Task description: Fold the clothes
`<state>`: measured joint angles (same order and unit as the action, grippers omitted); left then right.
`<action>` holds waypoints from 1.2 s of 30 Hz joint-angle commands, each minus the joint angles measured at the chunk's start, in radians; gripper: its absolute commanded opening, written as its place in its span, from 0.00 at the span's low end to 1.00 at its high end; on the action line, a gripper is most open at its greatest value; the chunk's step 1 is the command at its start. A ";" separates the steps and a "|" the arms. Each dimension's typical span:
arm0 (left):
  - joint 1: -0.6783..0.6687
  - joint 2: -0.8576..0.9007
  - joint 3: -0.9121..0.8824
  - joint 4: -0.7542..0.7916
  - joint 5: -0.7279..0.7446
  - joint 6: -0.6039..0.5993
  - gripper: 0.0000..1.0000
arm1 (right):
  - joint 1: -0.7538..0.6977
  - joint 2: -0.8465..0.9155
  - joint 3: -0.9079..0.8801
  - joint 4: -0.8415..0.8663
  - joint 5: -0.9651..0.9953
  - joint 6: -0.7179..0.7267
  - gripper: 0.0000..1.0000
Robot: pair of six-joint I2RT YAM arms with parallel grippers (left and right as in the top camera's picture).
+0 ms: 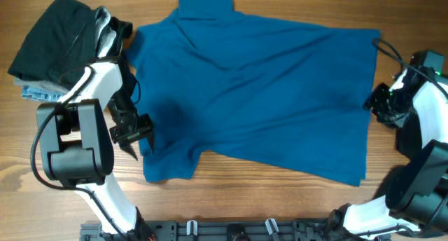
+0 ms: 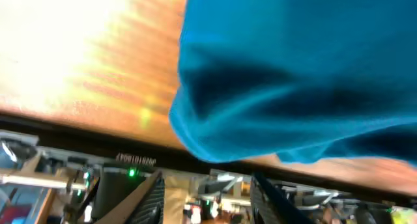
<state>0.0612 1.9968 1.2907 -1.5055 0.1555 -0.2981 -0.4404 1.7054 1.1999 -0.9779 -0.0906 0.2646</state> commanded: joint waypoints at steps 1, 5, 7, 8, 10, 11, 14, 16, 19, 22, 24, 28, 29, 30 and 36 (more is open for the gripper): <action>0.000 -0.043 0.075 0.046 0.068 0.037 0.41 | -0.003 0.057 -0.040 -0.097 0.031 0.035 0.41; 0.000 -0.093 0.103 0.126 0.099 0.059 0.43 | -0.010 0.076 -0.253 0.053 0.037 0.080 0.36; 0.000 -0.100 0.103 0.150 0.099 0.059 0.43 | -0.044 0.076 -0.275 0.063 0.100 0.141 0.27; 0.000 -0.100 0.103 0.164 0.100 0.059 0.43 | -0.072 0.076 -0.275 0.072 0.128 0.167 0.20; 0.000 -0.100 0.103 0.184 0.099 0.059 0.43 | -0.154 0.076 -0.274 0.113 0.136 0.235 0.11; 0.000 -0.100 0.103 0.196 0.099 0.059 0.43 | -0.189 0.076 -0.267 0.127 0.130 0.237 0.09; 0.000 -0.101 0.105 0.243 0.114 0.059 0.43 | -0.247 0.075 -0.192 0.128 -0.019 0.075 0.29; 0.000 -0.102 0.130 0.245 0.142 0.060 0.43 | -0.246 0.067 -0.121 0.045 -0.146 -0.030 0.47; 0.001 -0.164 0.166 0.246 0.111 0.067 0.45 | -0.246 0.016 -0.084 -0.021 -0.138 -0.086 0.59; 0.000 -0.169 0.161 0.280 0.036 0.067 0.48 | -0.246 0.020 -0.100 0.005 -0.105 -0.081 0.70; 0.000 -0.167 0.132 0.342 0.034 0.068 0.53 | -0.246 0.022 -0.107 0.023 -0.105 -0.082 0.80; 0.001 -0.166 0.018 0.487 -0.023 0.068 0.57 | -0.247 0.023 -0.111 0.020 -0.082 -0.082 0.82; 0.001 -0.166 -0.013 0.551 -0.069 0.068 0.56 | -0.247 0.023 -0.111 0.020 -0.082 -0.082 0.82; 0.001 -0.166 -0.029 0.594 -0.075 0.073 0.56 | -0.247 0.023 -0.111 0.020 -0.082 -0.083 0.82; 0.001 -0.166 -0.137 0.788 -0.079 0.142 0.55 | -0.247 0.023 -0.111 0.014 -0.082 -0.093 0.82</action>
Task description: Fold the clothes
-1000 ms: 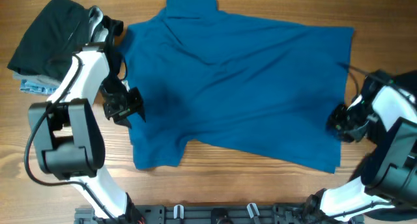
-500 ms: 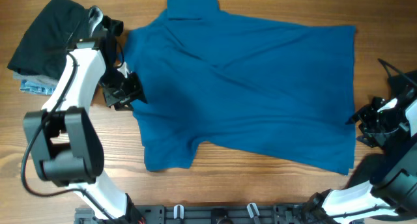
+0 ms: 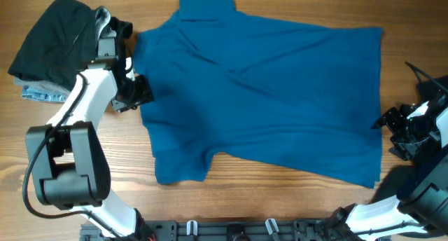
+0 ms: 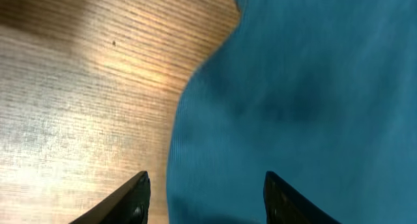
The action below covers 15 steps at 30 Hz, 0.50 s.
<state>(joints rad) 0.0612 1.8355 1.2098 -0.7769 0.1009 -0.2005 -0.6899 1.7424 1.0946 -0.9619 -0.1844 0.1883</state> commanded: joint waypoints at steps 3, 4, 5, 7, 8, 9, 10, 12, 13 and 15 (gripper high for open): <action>0.002 -0.002 -0.091 0.144 -0.024 0.053 0.52 | 0.002 -0.014 -0.006 -0.003 0.012 -0.017 0.82; 0.003 -0.002 -0.094 0.154 -0.025 0.065 0.51 | 0.002 -0.014 -0.006 -0.004 0.012 -0.016 0.82; 0.003 0.000 -0.095 0.158 -0.024 0.074 0.50 | 0.002 -0.014 -0.006 -0.004 0.012 -0.017 0.82; 0.003 0.010 -0.097 0.160 -0.024 0.087 0.47 | 0.002 -0.014 -0.006 -0.005 0.012 -0.017 0.82; 0.003 0.018 -0.098 0.158 -0.023 0.086 0.46 | 0.002 -0.014 -0.006 -0.004 0.012 -0.017 0.82; 0.002 0.034 -0.098 0.149 -0.014 0.086 0.44 | 0.002 -0.014 -0.006 -0.003 0.012 -0.016 0.82; 0.002 0.058 -0.098 0.140 -0.010 0.085 0.41 | 0.002 -0.014 -0.006 -0.005 0.012 -0.017 0.82; 0.003 0.079 -0.098 0.138 -0.009 0.085 0.41 | 0.002 -0.014 -0.006 -0.005 0.012 -0.016 0.81; 0.003 0.086 -0.098 0.146 -0.009 0.089 0.41 | 0.002 -0.014 -0.006 -0.005 0.012 -0.011 0.81; 0.003 0.088 -0.097 0.163 -0.008 0.088 0.37 | 0.002 -0.014 -0.006 -0.006 0.013 -0.006 0.81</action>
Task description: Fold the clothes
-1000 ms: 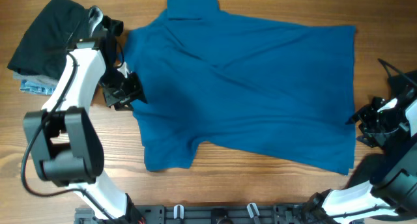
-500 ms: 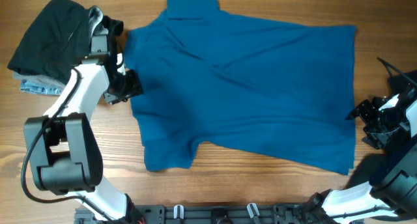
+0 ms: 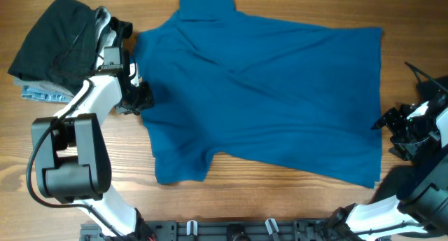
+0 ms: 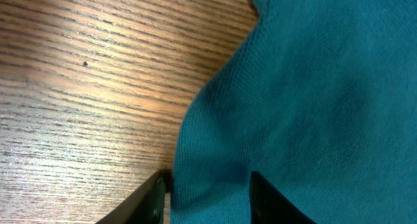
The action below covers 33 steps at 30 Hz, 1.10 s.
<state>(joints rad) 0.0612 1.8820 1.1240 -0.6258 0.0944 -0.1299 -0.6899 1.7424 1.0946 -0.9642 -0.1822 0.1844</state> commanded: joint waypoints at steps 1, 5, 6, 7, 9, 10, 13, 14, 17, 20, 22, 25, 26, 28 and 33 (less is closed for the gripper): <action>0.003 0.040 -0.010 0.014 0.002 0.016 0.21 | 0.002 -0.014 -0.006 -0.001 0.025 -0.001 0.81; 0.003 0.035 0.022 -0.004 0.002 -0.043 0.04 | 0.002 -0.014 -0.007 -0.001 0.112 0.044 0.81; 0.003 0.029 0.031 -0.009 0.001 -0.049 0.04 | 0.002 -0.014 -0.008 0.000 0.113 0.043 0.81; 0.003 0.026 0.038 -0.016 0.000 -0.061 0.04 | 0.002 -0.014 -0.009 -0.002 0.117 0.043 0.81; 0.004 0.022 0.042 -0.025 -0.003 -0.061 0.04 | 0.002 -0.014 -0.013 -0.004 0.116 0.043 0.81; 0.005 0.022 0.042 -0.024 -0.003 -0.061 0.07 | 0.002 -0.014 -0.016 -0.002 0.116 0.043 0.81; 0.006 0.014 0.053 -0.024 -0.003 -0.056 0.53 | 0.002 -0.014 -0.020 0.005 0.116 0.043 0.81; 0.010 0.008 0.068 -0.015 -0.002 -0.057 0.66 | 0.002 -0.014 -0.020 0.011 0.116 0.043 0.81; 0.016 0.009 0.099 0.031 0.029 -0.057 0.76 | 0.002 -0.014 -0.020 0.022 0.115 0.043 0.81; 0.013 0.039 0.099 0.068 0.063 -0.052 0.64 | 0.002 -0.014 -0.020 0.021 0.110 0.044 0.81; 0.013 0.068 0.099 0.067 0.090 -0.031 0.58 | 0.002 -0.014 -0.020 0.021 0.104 0.044 0.81; 0.013 0.114 0.099 0.020 0.099 -0.030 0.52 | 0.002 -0.014 -0.020 0.011 0.105 0.043 0.81; 0.013 0.117 0.099 0.003 0.096 -0.011 0.52 | 0.002 -0.014 -0.020 0.008 0.105 0.043 0.81; 0.014 0.117 0.099 -0.029 0.087 0.043 0.56 | 0.002 -0.014 -0.020 0.006 0.105 0.043 0.81; 0.015 0.117 0.099 -0.065 0.016 0.048 0.38 | 0.002 -0.014 -0.020 0.006 0.105 0.042 0.81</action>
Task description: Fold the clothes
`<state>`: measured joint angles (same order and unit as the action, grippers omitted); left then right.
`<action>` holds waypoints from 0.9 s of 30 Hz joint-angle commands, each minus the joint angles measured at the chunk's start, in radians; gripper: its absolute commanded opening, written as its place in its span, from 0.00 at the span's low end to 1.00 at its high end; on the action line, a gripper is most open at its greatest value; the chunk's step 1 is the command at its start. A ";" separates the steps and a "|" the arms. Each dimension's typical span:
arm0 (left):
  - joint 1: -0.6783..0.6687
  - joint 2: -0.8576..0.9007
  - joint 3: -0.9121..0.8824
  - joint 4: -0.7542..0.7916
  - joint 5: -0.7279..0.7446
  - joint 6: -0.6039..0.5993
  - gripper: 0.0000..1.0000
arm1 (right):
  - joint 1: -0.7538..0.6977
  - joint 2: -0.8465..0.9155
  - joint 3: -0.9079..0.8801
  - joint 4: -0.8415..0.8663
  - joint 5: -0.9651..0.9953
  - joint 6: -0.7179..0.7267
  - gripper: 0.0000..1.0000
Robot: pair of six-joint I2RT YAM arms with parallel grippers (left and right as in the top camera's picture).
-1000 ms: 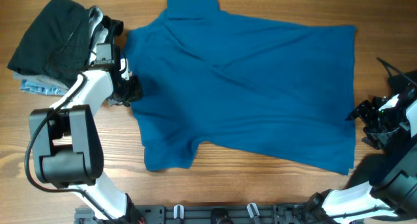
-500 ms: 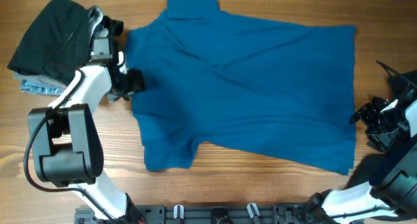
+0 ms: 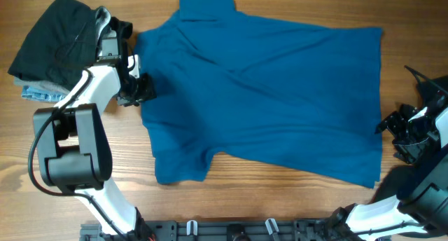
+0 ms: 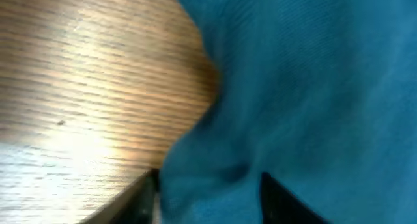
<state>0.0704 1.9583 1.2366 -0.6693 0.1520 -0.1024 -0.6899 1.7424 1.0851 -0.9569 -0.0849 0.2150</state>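
Observation:
A blue polo shirt (image 3: 266,94) lies spread flat on the wooden table (image 3: 280,202), collar at the far edge. My left gripper (image 3: 143,90) is at the shirt's left edge, below the near shoulder. In the left wrist view the two dark fingers (image 4: 146,198) stand wide apart, and a bunched fold of the blue fabric (image 4: 313,87) lies between them. My right gripper (image 3: 389,137) hovers off the shirt's right hem, fingers spread, nothing in them.
A pile of folded clothes (image 3: 59,48), black on top with grey and denim beneath, sits at the far left, right behind my left arm. The table's front rail (image 3: 231,230) runs along the near edge. Bare wood (image 4: 78,87) shows left of the shirt.
My left gripper has shifted a little toward the far side along the shirt's left edge, and more cloth now lies between its fingers. The shirt and the right arm look unchanged.
First my left gripper was by the lower left sleeve and my right at the right hem, with the shirt lying further left. Then the shirt lay further right and flatter, my right gripper off it, my left open at the upper left edge, where it has stayed.

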 commanded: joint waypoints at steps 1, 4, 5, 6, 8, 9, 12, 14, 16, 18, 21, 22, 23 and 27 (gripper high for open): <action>0.006 0.041 -0.013 -0.023 -0.042 0.021 0.31 | 0.002 -0.014 -0.010 -0.002 0.007 0.006 0.80; 0.008 0.038 -0.008 -0.024 -0.046 0.019 0.04 | 0.002 -0.014 -0.014 -0.037 0.008 -0.004 0.81; 0.011 0.037 -0.001 -0.026 -0.046 0.013 0.04 | 0.002 -0.014 -0.019 -0.034 0.014 -0.003 0.81; 0.018 0.036 0.014 -0.032 -0.058 -0.008 0.04 | 0.002 -0.014 -0.025 -0.019 0.016 -0.002 0.81; 0.042 0.023 0.040 -0.042 -0.101 -0.070 0.04 | 0.002 -0.014 -0.048 0.016 0.015 -0.003 0.81; 0.051 0.018 0.047 -0.042 -0.101 -0.070 0.04 | 0.002 -0.013 -0.058 0.030 0.015 -0.003 0.82; 0.067 0.014 0.062 -0.042 -0.101 -0.070 0.04 | 0.002 -0.013 -0.082 0.092 0.051 -0.007 0.86; 0.066 0.014 0.062 -0.043 -0.100 -0.070 0.04 | 0.002 -0.013 -0.082 0.098 0.052 -0.011 0.85; 0.065 0.014 0.062 -0.042 -0.098 -0.070 0.04 | 0.002 -0.012 -0.083 0.107 -0.032 -0.051 0.73; 0.065 0.014 0.062 -0.042 -0.097 -0.070 0.04 | 0.004 -0.012 -0.090 0.116 -0.179 -0.125 0.65; 0.065 0.014 0.062 -0.043 -0.097 -0.070 0.04 | 0.024 -0.012 -0.129 0.139 -0.205 -0.137 0.66; 0.064 0.014 0.062 -0.043 -0.097 -0.070 0.04 | 0.037 -0.011 -0.146 0.146 -0.212 -0.136 0.66; 0.064 0.014 0.062 -0.043 -0.094 -0.070 0.04 | 0.047 -0.011 -0.156 0.153 -0.201 -0.135 0.71; 0.065 0.014 0.062 -0.043 -0.090 -0.069 0.04 | 0.057 -0.011 -0.166 0.194 -0.144 -0.083 0.69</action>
<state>0.1307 1.9667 1.2804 -0.7143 0.0757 -0.1593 -0.6373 1.7275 0.9401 -0.7853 -0.2420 0.1120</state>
